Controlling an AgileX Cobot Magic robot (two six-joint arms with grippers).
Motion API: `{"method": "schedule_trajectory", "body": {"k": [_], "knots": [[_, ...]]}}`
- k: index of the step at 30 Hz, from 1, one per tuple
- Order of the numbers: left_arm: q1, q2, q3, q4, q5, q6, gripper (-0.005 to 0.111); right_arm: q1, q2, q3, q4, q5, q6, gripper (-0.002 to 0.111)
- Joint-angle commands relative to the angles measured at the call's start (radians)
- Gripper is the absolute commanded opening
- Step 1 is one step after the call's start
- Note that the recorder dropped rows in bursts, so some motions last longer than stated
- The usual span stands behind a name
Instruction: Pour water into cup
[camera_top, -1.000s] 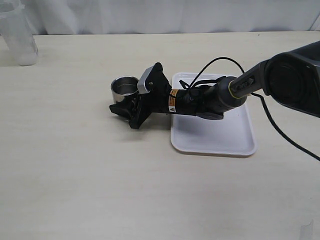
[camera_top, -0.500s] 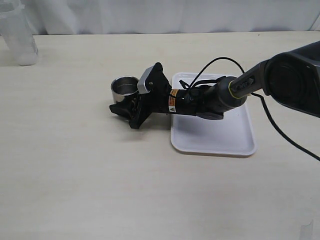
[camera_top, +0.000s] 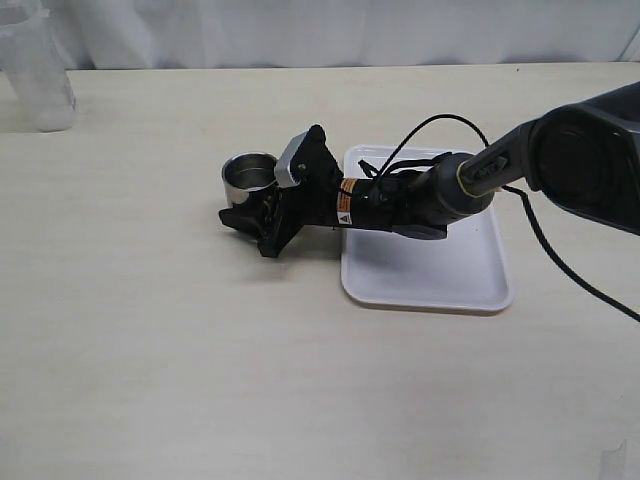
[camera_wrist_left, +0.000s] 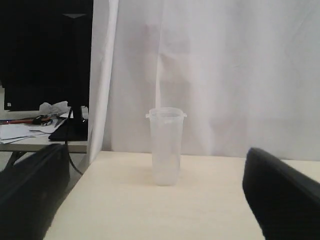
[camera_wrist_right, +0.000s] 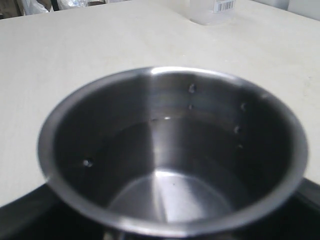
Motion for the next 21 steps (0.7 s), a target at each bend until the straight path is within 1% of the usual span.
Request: {"method": "schedule_trajectory", "body": {"k": [1,2,4,7,10,13,15,21], "knots": [[-0.004,-0.023,0.067,0.033,-0.005,-0.001,0.088,0.000,0.008,0.003,-0.006,0.035,0.006,0.004],[-0.004,-0.023,0.067,0.048,-0.012,-0.001,0.088,0.000,0.008,0.003,-0.006,0.035,0.006,0.004],[-0.009,-0.023,0.067,0.058,0.049,-0.001,0.088,0.000,0.008,0.003,-0.006,0.035,0.006,0.004],[-0.020,-0.023,0.067,0.058,0.089,-0.001,0.088,0.000,0.008,0.003,-0.006,0.035,0.006,0.004],[-0.051,-0.023,0.067,0.058,0.132,-0.001,0.088,0.000,0.008,0.003,-0.006,0.035,0.006,0.004],[-0.086,-0.023,0.067,0.092,0.185,-0.001,0.088,0.000,0.008,0.003,-0.006,0.035,0.006,0.004],[-0.107,-0.023,0.067,0.102,0.239,0.002,0.088,0.000,0.008,0.003,-0.006,0.035,0.006,0.004],[-0.107,-0.023,0.067,0.098,0.235,0.002,0.088,0.000,0.008,0.003,-0.006,0.037,0.006,0.004]]}}
